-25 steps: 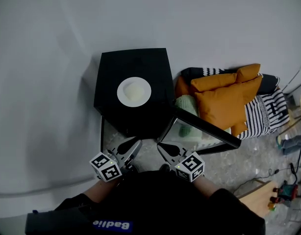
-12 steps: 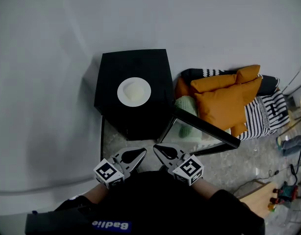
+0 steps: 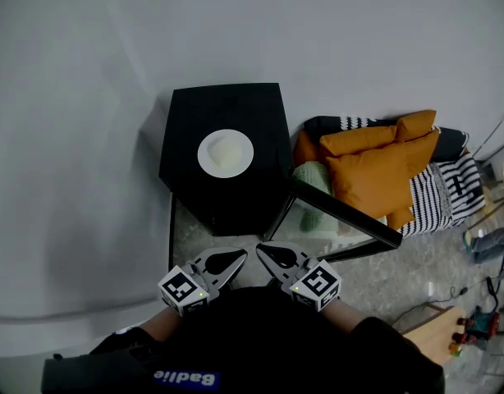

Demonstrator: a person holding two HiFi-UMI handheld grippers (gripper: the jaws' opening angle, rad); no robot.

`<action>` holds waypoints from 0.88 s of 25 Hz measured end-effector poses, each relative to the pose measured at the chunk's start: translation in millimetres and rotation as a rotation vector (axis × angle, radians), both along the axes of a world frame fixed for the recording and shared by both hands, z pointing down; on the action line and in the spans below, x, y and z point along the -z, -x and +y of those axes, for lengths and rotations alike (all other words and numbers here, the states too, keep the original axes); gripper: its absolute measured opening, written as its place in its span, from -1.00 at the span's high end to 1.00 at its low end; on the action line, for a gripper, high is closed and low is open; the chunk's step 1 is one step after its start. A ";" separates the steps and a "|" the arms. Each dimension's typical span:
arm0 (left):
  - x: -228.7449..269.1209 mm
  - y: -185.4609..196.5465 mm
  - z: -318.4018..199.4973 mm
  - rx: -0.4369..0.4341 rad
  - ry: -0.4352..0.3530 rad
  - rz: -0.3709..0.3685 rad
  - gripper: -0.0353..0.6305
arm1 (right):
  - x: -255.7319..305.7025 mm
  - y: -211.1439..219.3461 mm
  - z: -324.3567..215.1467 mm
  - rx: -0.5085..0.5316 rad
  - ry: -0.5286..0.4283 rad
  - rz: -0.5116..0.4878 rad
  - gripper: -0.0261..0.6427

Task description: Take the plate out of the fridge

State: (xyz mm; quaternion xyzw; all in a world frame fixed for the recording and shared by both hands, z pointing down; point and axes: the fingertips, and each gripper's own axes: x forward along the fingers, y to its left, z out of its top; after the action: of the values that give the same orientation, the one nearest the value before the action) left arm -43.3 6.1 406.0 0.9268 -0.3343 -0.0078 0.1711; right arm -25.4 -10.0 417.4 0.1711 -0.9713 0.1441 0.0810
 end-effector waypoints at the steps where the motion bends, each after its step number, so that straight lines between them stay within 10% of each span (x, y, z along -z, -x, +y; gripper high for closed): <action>1: 0.3 -0.1 0.3 -0.001 -0.001 -0.002 0.87 | -0.3 0.3 0.2 0.002 -0.002 -0.003 0.89; 22: -0.7 3.0 -0.7 -0.004 0.003 -0.002 0.87 | -2.3 3.2 -0.3 -0.001 0.008 0.006 0.89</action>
State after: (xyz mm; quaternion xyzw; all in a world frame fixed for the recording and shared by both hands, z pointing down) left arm -46.3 5.4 406.8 0.9272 -0.3326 -0.0060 0.1720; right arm -28.6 -10.3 419.7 0.1718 -0.9703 0.1477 0.0846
